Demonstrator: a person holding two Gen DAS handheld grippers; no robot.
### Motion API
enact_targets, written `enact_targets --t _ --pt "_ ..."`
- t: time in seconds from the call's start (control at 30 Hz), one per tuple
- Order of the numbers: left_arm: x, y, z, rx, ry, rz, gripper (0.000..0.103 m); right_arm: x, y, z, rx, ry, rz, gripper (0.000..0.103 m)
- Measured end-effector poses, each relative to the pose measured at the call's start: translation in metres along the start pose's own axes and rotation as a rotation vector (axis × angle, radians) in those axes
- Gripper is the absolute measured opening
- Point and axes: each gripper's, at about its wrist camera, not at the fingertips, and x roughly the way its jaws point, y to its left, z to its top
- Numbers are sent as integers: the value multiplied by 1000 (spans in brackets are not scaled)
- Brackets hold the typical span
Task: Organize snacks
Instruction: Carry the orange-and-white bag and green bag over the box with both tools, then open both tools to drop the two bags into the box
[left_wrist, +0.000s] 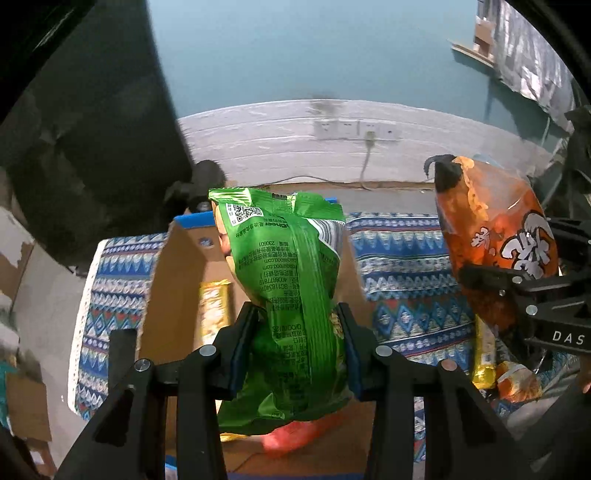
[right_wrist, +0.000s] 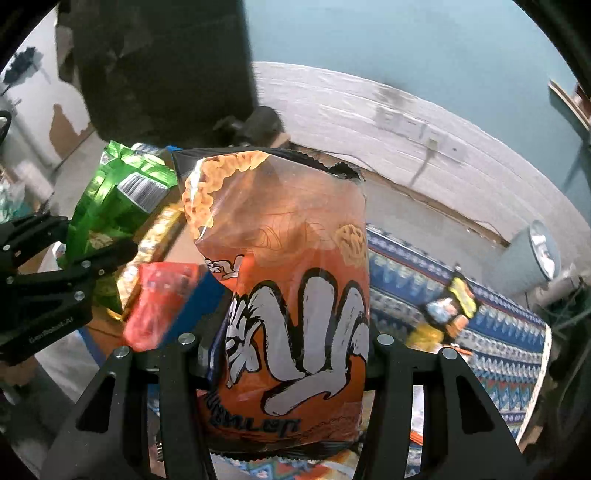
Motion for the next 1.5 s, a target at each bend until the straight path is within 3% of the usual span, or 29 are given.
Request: enact_targets --t 0.53,1.03,1.1,1.17,1.27,1.5 --pt "-1 59 -30 -66 -2 102 43 37 81 34 -116 25 78 51" --pt "16 72 -36 -107 46 138 45 65 103 43 -127 72 135 53" --pt "17 72 -36 -112 58 148 50 66 103 44 -125 75 142 54" --pt "17 74 -36 -121 58 155 67 66 102 44 -127 73 138 57" --pt "13 75 -35 -129 43 162 68 61 100 44 -118 57 148 65" --pt "12 66 -33 -100 38 161 70 52 87 41 -93 50 121 68"
